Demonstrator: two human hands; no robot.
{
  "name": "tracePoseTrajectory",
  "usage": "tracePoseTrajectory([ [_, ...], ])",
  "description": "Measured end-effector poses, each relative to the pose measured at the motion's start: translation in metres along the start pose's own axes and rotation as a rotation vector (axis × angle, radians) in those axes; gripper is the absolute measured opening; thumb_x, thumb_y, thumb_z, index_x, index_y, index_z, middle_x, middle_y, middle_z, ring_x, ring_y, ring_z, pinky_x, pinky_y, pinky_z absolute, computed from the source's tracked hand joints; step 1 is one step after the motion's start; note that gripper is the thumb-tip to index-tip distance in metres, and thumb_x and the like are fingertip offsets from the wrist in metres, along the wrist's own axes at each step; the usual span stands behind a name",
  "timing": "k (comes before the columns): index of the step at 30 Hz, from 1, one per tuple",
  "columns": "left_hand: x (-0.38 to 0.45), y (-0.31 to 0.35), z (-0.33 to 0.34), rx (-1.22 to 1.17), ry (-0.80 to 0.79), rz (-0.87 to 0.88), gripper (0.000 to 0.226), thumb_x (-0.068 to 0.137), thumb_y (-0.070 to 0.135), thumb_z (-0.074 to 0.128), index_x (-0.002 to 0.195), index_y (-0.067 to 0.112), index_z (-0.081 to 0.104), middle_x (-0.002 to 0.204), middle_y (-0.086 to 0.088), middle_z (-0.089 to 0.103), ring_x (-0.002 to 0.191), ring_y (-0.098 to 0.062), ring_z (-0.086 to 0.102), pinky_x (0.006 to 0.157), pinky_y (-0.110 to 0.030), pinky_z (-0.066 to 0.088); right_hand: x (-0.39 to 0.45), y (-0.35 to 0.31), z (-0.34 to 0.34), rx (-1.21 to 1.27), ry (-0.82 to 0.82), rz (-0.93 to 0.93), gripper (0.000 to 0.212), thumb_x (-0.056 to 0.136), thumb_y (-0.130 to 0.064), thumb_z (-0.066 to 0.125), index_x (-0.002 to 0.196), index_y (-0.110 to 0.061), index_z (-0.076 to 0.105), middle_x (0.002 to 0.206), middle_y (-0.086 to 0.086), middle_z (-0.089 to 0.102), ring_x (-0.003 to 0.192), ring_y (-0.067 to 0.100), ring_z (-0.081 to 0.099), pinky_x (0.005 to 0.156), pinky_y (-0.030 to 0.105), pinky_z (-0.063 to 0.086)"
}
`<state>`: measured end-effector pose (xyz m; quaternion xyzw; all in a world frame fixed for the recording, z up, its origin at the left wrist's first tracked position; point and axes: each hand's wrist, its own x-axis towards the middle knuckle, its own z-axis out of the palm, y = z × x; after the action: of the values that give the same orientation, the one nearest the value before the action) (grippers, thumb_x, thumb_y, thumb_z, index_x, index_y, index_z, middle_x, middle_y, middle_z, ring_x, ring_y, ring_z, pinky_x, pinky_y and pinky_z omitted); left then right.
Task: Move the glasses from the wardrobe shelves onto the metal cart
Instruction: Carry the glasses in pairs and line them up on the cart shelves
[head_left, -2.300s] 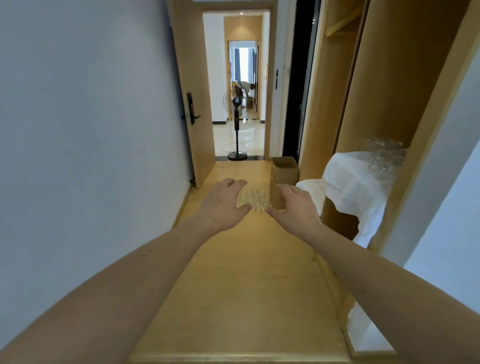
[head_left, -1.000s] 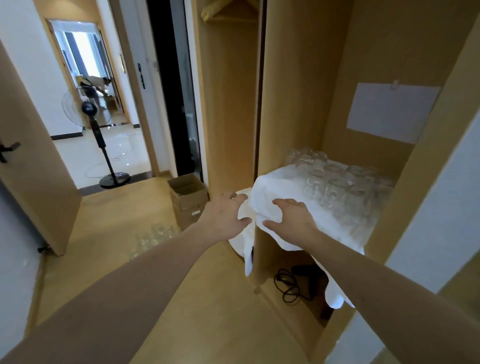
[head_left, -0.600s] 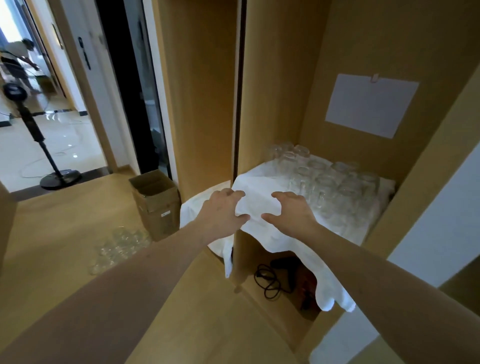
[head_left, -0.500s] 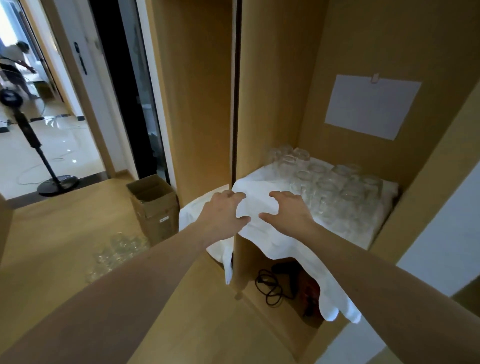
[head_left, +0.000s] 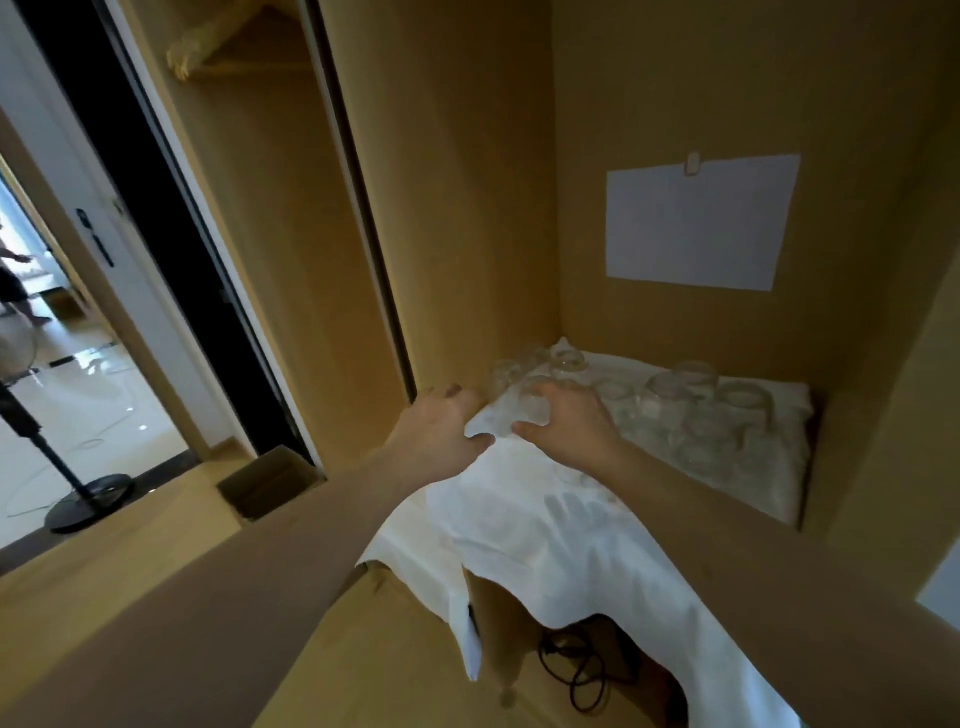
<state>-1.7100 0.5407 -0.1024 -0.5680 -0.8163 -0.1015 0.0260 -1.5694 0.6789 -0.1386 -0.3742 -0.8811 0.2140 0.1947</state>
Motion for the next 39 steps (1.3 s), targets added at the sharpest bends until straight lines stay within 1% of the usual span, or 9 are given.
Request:
tracePoseTrajectory([
  [4, 0.040, 0.012, 0.013, -0.012, -0.044, 0.040, 0.062, 0.092, 0.048, 0.064, 0.146, 0.025, 0.049, 0.142, -0.005, 0.054, 0.126, -0.030, 0.053, 0.102, -0.041, 0.047, 0.021, 0.025, -0.008, 0.031, 0.014, 0.040, 0.060, 0.082, -0.056, 0.071, 0.135, -0.031, 0.058, 0.135, -0.002, 0.062, 0.125, 0.029, 0.054, 0.103, 0.040, 0.046],
  [11, 0.109, 0.032, 0.032, -0.065, -0.035, 0.177, 0.057, 0.086, 0.051, 0.066, 0.137, 0.026, 0.058, 0.138, -0.006, 0.059, 0.118, -0.031, 0.059, 0.094, -0.043, 0.054, 0.047, 0.062, -0.016, 0.002, 0.091, 0.149, 0.070, 0.083, -0.055, 0.072, 0.144, -0.027, 0.051, 0.140, 0.006, 0.056, 0.126, 0.031, 0.052, 0.103, 0.039, 0.046],
  [15, 0.149, 0.041, 0.044, -0.142, -0.048, 0.254, 0.062, 0.085, 0.054, 0.063, 0.141, 0.028, 0.056, 0.143, -0.007, 0.055, 0.127, -0.029, 0.055, 0.099, -0.045, 0.051, 0.066, 0.081, -0.019, -0.029, 0.141, 0.237, 0.077, 0.083, -0.060, 0.069, 0.147, -0.024, 0.048, 0.145, 0.006, 0.052, 0.131, 0.029, 0.048, 0.106, 0.038, 0.043],
  [21, 0.213, 0.045, 0.053, -0.169, -0.082, 0.401, 0.064, 0.088, 0.055, 0.064, 0.140, 0.020, 0.056, 0.136, -0.010, 0.060, 0.124, -0.033, 0.056, 0.103, -0.047, 0.047, 0.084, 0.099, -0.029, -0.062, 0.239, 0.395, 0.077, 0.081, -0.060, 0.071, 0.144, -0.022, 0.052, 0.143, 0.005, 0.056, 0.129, 0.026, 0.053, 0.104, 0.033, 0.045],
  [24, 0.243, 0.050, 0.058, -0.222, -0.103, 0.484, 0.057, 0.094, 0.048, 0.064, 0.143, 0.020, 0.054, 0.139, -0.010, 0.058, 0.125, -0.032, 0.056, 0.104, -0.041, 0.045, 0.086, 0.105, -0.037, -0.119, 0.274, 0.480, 0.073, 0.082, -0.057, 0.073, 0.142, -0.021, 0.054, 0.138, 0.007, 0.059, 0.125, 0.029, 0.055, 0.101, 0.036, 0.047],
  [27, 0.265, 0.053, 0.066, -0.275, -0.145, 0.535, 0.064, 0.096, 0.053, 0.060, 0.151, 0.025, 0.045, 0.156, -0.005, 0.043, 0.140, -0.027, 0.043, 0.110, -0.033, 0.036, 0.083, 0.110, -0.044, -0.134, 0.307, 0.572, 0.066, 0.082, -0.055, 0.074, 0.137, -0.021, 0.058, 0.136, 0.007, 0.061, 0.124, 0.028, 0.055, 0.100, 0.037, 0.048],
  [29, 0.278, 0.055, 0.074, -0.343, -0.193, 0.559, 0.066, 0.096, 0.055, 0.060, 0.152, 0.025, 0.043, 0.159, -0.005, 0.038, 0.144, -0.025, 0.039, 0.112, -0.032, 0.034, 0.080, 0.113, -0.050, -0.141, 0.332, 0.634, 0.066, 0.083, -0.054, 0.075, 0.138, -0.021, 0.058, 0.137, 0.007, 0.061, 0.123, 0.027, 0.056, 0.101, 0.037, 0.048],
  [35, 0.313, 0.078, 0.094, -0.479, -0.315, 0.564, 0.069, 0.094, 0.055, 0.063, 0.152, 0.024, 0.043, 0.157, -0.005, 0.040, 0.142, -0.026, 0.041, 0.113, -0.031, 0.038, 0.073, 0.133, -0.061, -0.146, 0.351, 0.821, 0.068, 0.086, -0.048, 0.075, 0.142, -0.017, 0.053, 0.139, 0.009, 0.060, 0.122, 0.025, 0.059, 0.097, 0.028, 0.046],
  [39, 0.332, 0.105, 0.104, -0.518, -0.367, 0.562, 0.069, 0.092, 0.051, 0.067, 0.150, 0.019, 0.047, 0.152, -0.006, 0.047, 0.138, -0.025, 0.046, 0.109, -0.027, 0.039, 0.083, 0.162, -0.075, -0.127, 0.350, 0.876, 0.070, 0.086, -0.048, 0.074, 0.145, -0.018, 0.051, 0.137, 0.007, 0.062, 0.113, 0.024, 0.065, 0.094, 0.031, 0.052],
])
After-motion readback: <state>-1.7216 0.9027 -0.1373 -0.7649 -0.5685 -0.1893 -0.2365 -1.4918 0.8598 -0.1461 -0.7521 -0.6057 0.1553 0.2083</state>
